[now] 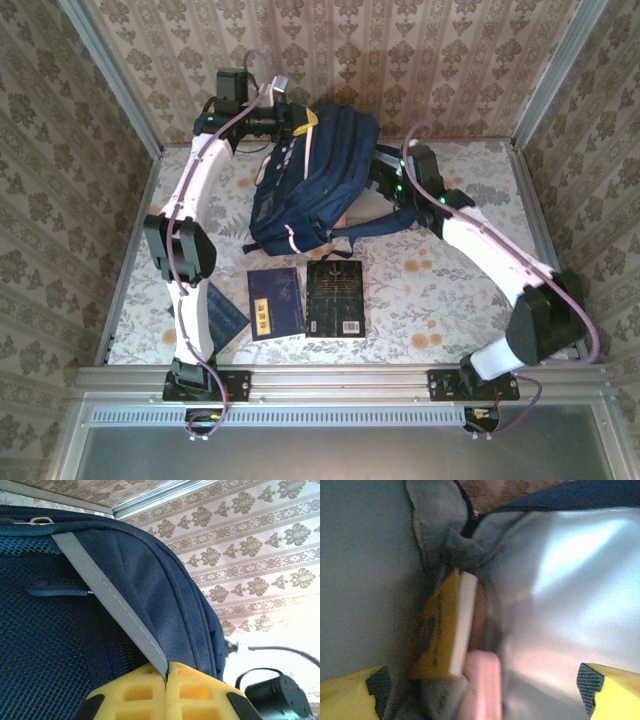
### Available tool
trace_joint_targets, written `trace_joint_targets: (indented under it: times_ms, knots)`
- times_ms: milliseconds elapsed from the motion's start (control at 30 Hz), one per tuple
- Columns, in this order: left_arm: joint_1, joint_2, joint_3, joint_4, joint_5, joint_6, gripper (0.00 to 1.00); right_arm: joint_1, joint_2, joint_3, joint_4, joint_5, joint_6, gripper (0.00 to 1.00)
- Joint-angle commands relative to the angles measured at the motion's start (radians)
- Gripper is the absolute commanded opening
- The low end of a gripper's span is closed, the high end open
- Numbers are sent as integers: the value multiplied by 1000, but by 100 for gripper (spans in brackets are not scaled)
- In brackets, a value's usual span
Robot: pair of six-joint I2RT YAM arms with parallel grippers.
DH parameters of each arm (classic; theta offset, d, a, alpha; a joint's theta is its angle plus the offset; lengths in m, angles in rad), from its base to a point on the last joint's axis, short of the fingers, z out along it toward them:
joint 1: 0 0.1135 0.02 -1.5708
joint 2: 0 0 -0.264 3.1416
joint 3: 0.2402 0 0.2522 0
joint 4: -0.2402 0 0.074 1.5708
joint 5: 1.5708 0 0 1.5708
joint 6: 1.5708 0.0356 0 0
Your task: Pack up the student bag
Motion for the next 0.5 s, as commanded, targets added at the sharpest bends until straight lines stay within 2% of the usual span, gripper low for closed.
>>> trace_joint_targets:
  times_ms: [0, 67, 100, 267, 300, 467]
  knots:
    - [-17, 27, 74, 18, -52, 76, 0, 39, -170, -93, -74, 185, 6, 96]
    - [-43, 46, 73, 12, -79, 88, 0, 46, -250, -158, -94, 231, 29, 96]
    - [-57, 61, 76, 4, -92, 94, 4, 49, -293, -192, -98, 246, 34, 95]
    - [-129, 122, 91, -62, -144, 141, 10, 55, -464, -327, -121, 305, 14, 94]
    - [-142, 129, 85, -66, -149, 143, 14, 55, -487, -345, -131, 302, 7, 94]
    - [-169, 63, 39, -152, -234, 222, 47, 65, -543, -376, -160, 200, -30, 92]
